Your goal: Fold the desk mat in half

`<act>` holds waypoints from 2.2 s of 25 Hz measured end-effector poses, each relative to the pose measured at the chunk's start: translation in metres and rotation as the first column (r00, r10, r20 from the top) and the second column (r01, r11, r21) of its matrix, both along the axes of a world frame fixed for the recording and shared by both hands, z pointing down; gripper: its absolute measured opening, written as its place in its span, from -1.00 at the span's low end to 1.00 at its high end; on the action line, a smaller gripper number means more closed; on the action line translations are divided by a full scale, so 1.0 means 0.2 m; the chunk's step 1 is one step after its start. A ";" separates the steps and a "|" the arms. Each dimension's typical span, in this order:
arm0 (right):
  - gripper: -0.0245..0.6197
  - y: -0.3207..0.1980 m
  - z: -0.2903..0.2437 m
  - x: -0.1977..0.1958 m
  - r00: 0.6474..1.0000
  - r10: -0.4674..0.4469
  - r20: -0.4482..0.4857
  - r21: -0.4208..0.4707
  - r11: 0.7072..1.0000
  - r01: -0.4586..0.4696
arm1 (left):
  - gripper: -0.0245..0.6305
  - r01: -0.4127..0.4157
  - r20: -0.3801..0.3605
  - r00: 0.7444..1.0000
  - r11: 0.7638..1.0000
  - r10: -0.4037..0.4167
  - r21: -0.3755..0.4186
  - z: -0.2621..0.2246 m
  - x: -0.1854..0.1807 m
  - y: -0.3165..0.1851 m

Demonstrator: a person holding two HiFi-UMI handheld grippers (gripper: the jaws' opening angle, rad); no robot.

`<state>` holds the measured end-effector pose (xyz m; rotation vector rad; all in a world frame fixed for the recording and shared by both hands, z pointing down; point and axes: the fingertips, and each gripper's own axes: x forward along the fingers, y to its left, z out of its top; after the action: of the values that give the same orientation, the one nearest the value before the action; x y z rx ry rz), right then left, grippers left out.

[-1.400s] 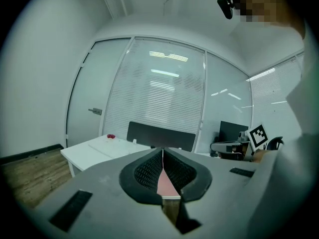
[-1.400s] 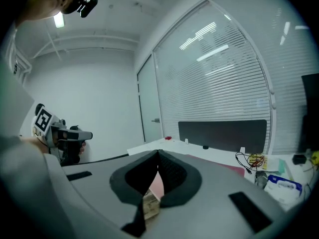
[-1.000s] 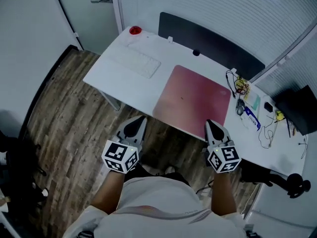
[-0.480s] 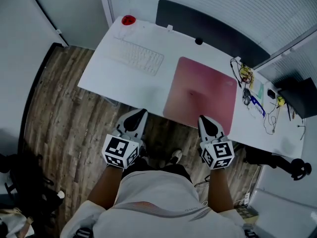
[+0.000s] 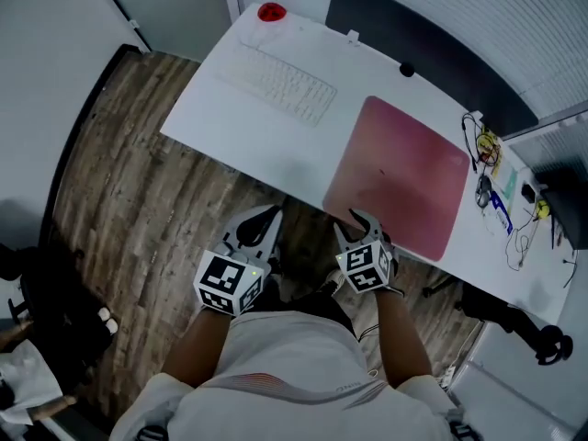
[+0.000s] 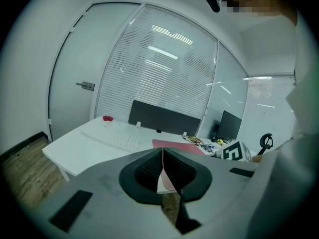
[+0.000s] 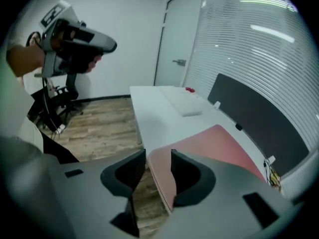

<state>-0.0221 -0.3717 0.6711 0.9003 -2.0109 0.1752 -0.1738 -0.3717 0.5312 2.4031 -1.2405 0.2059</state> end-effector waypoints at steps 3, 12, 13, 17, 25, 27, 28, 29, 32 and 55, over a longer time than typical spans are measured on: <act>-0.28 -0.02 0.17 -0.07 0.992 -0.085 -0.095 -0.025 0.996 0.083 | -0.88 0.028 0.009 1.000 0.999 -0.028 -0.025 0.04 -0.05 0.03; -0.28 -0.04 0.46 -0.11 0.932 -0.195 -0.304 -0.073 0.981 0.182 | -0.88 0.099 0.015 0.995 0.994 -0.098 -0.054 0.08 -0.18 0.09; -0.29 -0.04 0.46 -0.11 0.928 -0.201 -0.315 -0.072 0.980 0.188 | -0.88 0.102 0.012 0.995 0.993 -0.102 -0.052 0.07 -0.19 0.10; -0.47 -0.05 0.45 -0.10 0.929 -0.204 -0.309 -0.080 0.979 0.188 | -0.88 0.103 0.007 0.995 0.994 -0.103 -0.048 0.06 -0.18 0.10; -0.71 -0.05 0.37 -0.08 0.961 -0.168 -0.219 -0.057 0.986 0.159 | -0.88 0.067 0.013 0.998 0.997 -0.066 -0.035 0.02 -0.07 0.09; -0.72 -0.05 0.34 -0.06 0.977 -0.124 -0.175 -0.043 0.992 0.118 | -0.88 0.051 0.018 0.999 0.998 -0.051 -0.029 0.00 -0.04 0.10; -0.72 -0.06 0.32 -0.04 0.984 -0.098 -0.152 -0.034 0.995 0.094 | -0.88 0.043 0.020 0.999 0.999 -0.042 -0.027 0.00 -0.01 0.10; -0.72 -0.06 0.29 -0.02 0.989 -0.071 -0.129 -0.024 0.997 0.068 | -0.88 0.033 0.022 0.999 0.999 -0.033 -0.026 -0.01 0.01 0.10; -0.72 -0.06 0.22 0.09 0.998 0.019 -0.064 0.001 1.000 -0.019 | -0.88 -0.001 0.021 1.000 1.000 0.002 -0.019 -0.04 0.12 0.11; -0.73 0.42 0.22 1.57 0.774 0.620 0.128 -0.059 0.784 -0.618 | -0.88 -0.362 0.055 0.932 0.928 0.358 0.093 -0.30 1.35 0.30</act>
<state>0.2909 -0.2878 0.7152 1.5628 -1.7589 0.6368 0.0969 -0.3122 0.4707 2.7145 -0.8295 0.3031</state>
